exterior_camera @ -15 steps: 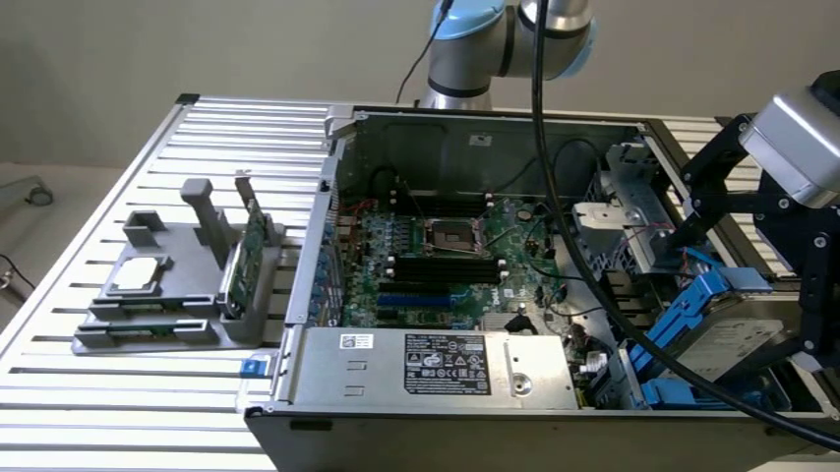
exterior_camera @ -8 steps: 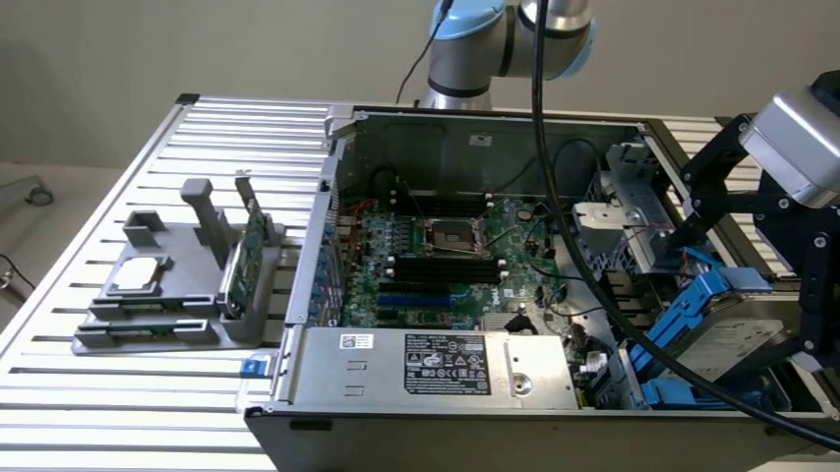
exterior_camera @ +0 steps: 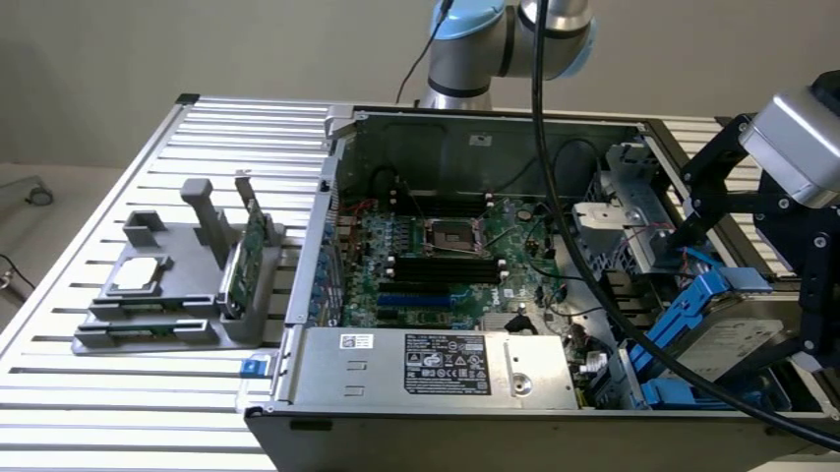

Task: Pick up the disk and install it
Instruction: 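Insert the second disk wire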

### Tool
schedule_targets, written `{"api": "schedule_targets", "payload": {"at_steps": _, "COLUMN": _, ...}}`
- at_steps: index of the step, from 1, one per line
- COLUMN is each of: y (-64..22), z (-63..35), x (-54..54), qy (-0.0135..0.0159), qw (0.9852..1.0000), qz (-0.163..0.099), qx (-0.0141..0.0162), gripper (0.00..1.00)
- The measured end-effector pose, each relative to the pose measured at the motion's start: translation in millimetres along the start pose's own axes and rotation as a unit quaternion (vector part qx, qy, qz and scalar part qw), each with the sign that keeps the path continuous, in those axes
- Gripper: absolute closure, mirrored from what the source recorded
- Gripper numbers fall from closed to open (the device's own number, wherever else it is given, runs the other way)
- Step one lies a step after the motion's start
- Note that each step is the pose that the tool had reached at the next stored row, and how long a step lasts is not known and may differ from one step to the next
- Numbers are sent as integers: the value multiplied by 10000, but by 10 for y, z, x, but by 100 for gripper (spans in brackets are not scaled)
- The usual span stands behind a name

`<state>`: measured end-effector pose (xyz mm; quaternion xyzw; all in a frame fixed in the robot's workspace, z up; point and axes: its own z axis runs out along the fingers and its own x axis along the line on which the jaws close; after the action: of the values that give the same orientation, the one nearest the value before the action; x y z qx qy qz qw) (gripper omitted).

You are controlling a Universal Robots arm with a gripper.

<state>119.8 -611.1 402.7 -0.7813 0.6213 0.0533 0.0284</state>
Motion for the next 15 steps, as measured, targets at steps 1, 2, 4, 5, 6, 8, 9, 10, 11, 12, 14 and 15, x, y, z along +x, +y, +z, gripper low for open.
{"api": "schedule_targets", "payload": {"at_steps": 1, "y": 0, "z": 0, "x": 0, "qy": 0, "qw": 10000, "qz": 0, "qx": 0, "gripper": 1}}
{"api": "schedule_targets", "payload": {"at_steps": 2, "y": 0, "z": 0, "x": 0, "qy": 0, "qw": 10000, "qz": 0, "qx": 0, "gripper": 1}}
{"api": "schedule_targets", "payload": {"at_steps": 4, "y": 0, "z": 0, "x": 0, "qy": 0, "qw": 10000, "qz": 0, "qx": 0, "gripper": 1}}
{"api": "schedule_targets", "payload": {"at_steps": 5, "y": 0, "z": 0, "x": 0, "qy": 0, "qw": 10000, "qz": 0, "qx": 0, "gripper": 1}}
{"api": "schedule_targets", "payload": {"at_steps": 6, "y": 0, "z": 0, "x": 0, "qy": 0, "qw": 10000, "qz": 0, "qx": 0, "gripper": 1}}
{"api": "schedule_targets", "payload": {"at_steps": 8, "y": 0, "z": 0, "x": 0, "qy": 0, "qw": 10000, "qz": 0, "qx": 0, "gripper": 1}}
{"api": "schedule_targets", "payload": {"at_steps": 9, "y": 0, "z": 0, "x": 0, "qy": 0, "qw": 10000, "qz": 0, "qx": 0, "gripper": 1}}
{"api": "schedule_targets", "payload": {"at_steps": 10, "y": 0, "z": 0, "x": 0, "qy": 0, "qw": 10000, "qz": 0, "qx": 0, "gripper": 1}}
{"api": "schedule_targets", "payload": {"at_steps": 11, "y": 0, "z": 0, "x": 0, "qy": 0, "qw": 10000, "qz": 0, "qx": 0, "gripper": 1}}
{"api": "schedule_targets", "payload": {"at_steps": 12, "y": 0, "z": 0, "x": 0, "qy": 0, "qw": 10000, "qz": 0, "qx": 0, "gripper": 1}}
{"api": "schedule_targets", "payload": {"at_steps": 14, "y": 0, "z": 0, "x": 0, "qy": 0, "qw": 10000, "qz": 0, "qx": 0, "gripper": 1}}
{"api": "schedule_targets", "payload": {"at_steps": 15, "y": 0, "z": 0, "x": 0, "qy": 0, "qw": 10000, "qz": 0, "qx": 0, "gripper": 1}}
